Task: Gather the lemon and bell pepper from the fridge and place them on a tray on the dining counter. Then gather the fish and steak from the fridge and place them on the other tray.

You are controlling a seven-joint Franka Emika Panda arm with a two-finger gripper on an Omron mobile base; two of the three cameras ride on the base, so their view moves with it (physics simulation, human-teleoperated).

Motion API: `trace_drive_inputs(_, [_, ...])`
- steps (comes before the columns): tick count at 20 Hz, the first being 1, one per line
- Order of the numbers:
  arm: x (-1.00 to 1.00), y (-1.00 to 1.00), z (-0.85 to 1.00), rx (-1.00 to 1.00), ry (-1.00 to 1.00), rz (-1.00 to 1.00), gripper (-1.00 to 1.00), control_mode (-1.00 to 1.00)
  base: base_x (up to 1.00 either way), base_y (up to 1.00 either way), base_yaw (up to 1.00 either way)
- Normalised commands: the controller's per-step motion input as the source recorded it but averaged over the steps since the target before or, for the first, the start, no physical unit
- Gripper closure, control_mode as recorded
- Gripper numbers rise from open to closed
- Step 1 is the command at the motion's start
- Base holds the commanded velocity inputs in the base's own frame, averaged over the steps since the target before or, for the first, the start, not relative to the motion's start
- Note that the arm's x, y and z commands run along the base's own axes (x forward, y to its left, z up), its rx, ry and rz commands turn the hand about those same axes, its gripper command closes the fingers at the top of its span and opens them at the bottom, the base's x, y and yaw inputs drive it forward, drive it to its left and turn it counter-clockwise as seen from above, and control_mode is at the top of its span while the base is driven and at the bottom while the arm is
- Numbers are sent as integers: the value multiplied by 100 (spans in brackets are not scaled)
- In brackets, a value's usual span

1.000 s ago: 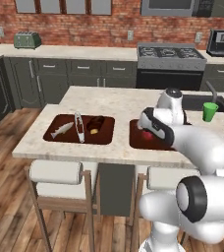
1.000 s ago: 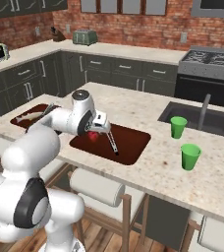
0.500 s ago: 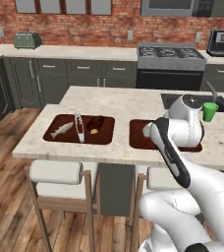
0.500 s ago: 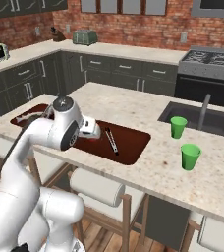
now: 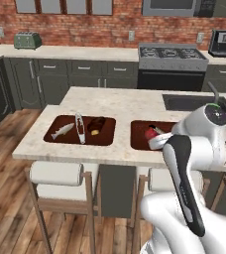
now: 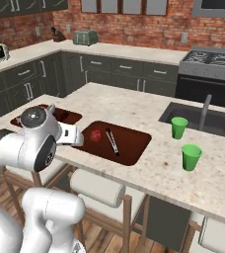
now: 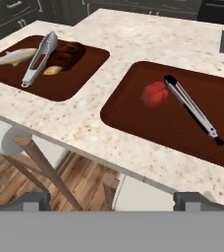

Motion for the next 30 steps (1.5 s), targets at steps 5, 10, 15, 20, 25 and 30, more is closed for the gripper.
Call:
trace_drive_inputs(5, [-97, 31, 33, 0, -10, 3, -100, -100, 0, 0, 0])
trace_drive_inputs(10, [-87, 44, 5, -2, -8, 0, -100, -100, 0, 0, 0])
trace_drive_inputs(15, [-45, 41, -10, -8, 0, 7, -100, 100, -14, 11, 3])
trace_drive_inputs(20, [0, 0, 0, 0, 0, 0, -100, 100, -76, 83, 16])
trace_drive_inputs(25, [0, 0, 0, 0, 0, 0, -100, 100, -63, 100, 19])
trace_drive_inputs(30, [0, 0, 0, 0, 0, 0, -100, 100, -20, 100, 27])
